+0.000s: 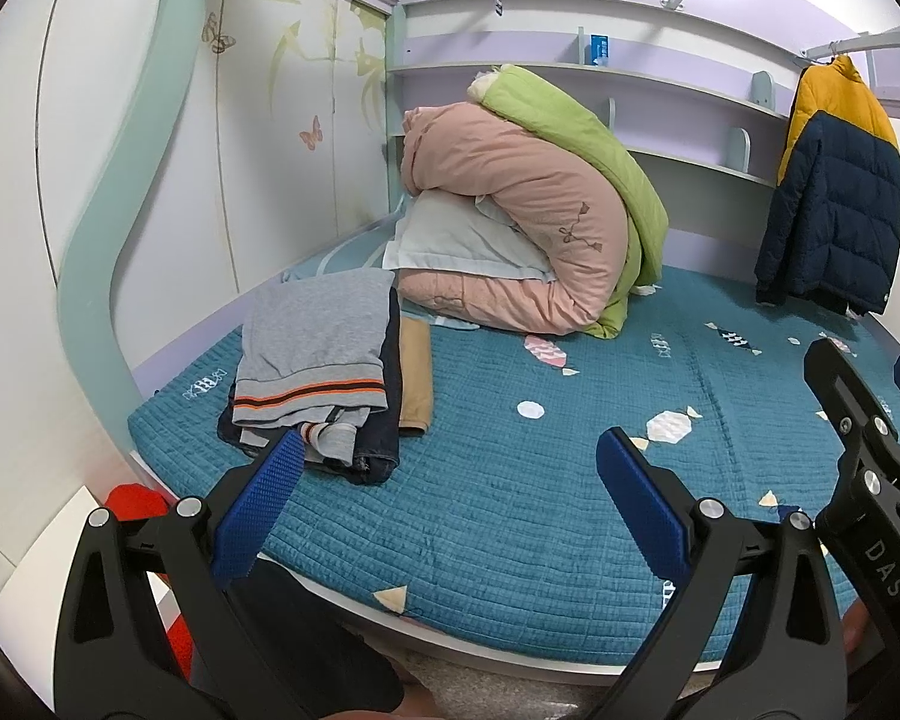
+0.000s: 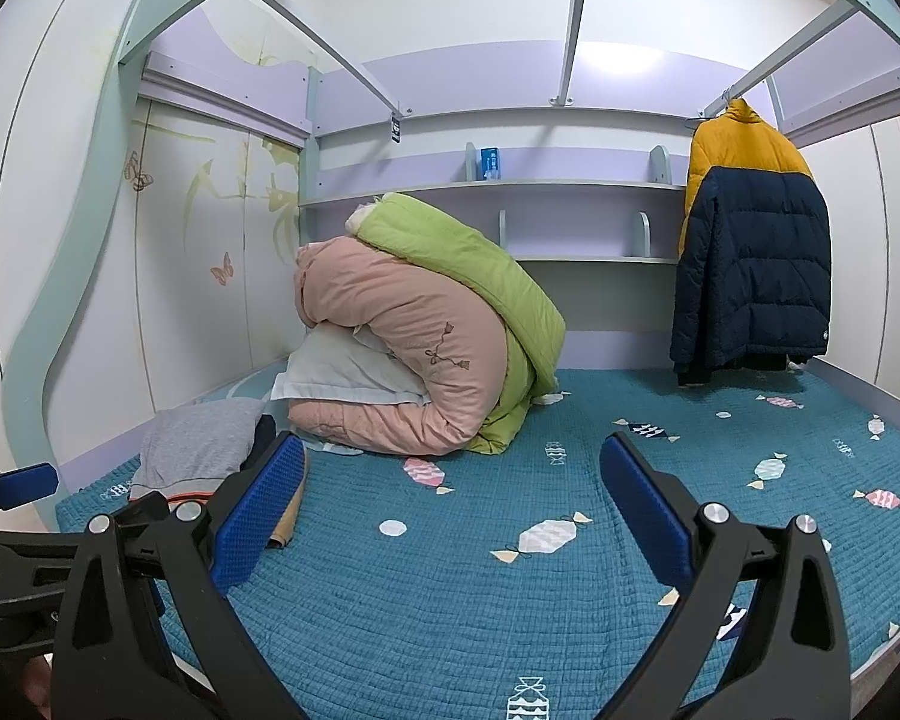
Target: Fold large clothes
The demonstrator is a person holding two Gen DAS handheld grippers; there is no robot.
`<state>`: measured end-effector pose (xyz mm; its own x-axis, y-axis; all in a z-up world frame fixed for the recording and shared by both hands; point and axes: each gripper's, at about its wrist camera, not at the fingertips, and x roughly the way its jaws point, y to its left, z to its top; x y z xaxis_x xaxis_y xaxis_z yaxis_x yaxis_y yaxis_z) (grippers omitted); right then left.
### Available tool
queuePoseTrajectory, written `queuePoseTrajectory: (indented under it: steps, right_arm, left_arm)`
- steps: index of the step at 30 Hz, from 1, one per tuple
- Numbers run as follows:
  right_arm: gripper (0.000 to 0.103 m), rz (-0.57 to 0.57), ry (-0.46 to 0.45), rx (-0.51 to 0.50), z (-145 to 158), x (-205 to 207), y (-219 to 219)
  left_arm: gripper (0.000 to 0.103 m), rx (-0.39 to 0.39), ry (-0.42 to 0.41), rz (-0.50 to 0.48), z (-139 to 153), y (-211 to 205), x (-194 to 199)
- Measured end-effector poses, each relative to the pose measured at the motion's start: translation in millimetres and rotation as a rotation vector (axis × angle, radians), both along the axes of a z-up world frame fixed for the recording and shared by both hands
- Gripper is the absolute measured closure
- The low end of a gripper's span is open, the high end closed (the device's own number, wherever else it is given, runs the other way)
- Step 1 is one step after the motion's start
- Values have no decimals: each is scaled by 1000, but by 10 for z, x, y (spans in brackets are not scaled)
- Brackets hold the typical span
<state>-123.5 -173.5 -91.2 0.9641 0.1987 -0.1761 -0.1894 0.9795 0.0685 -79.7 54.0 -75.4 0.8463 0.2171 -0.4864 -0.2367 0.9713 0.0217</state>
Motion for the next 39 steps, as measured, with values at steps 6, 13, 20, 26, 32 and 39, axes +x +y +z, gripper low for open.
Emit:
queuePoseTrajectory:
  steps: [6,13,20,26,32,39]
  right_arm:
    - [7,-3,1,-12,-15,5,16]
    - [7,2,-1,-22,-25,6,39]
    - [7,1,0,-21,-29,0,43]
    - [7,5,-2,-19,-31,7,35]
    - [7,4,-3,-18,-33,6,34]
    - [7,5,-2,-19,-34,6,28]
  left_arm:
    - [5,-12,-7,15,-15,41,-21]
    - [5,-17,-6,24,-7,52,-33]
    - [5,-15,-2,26,-6,45,-35]
    - [5,-12,-4,25,-7,61,-40]
    - [5,-13,-2,26,-7,53,-39]
    - [5,-12,-2,21,-7,81,-37]
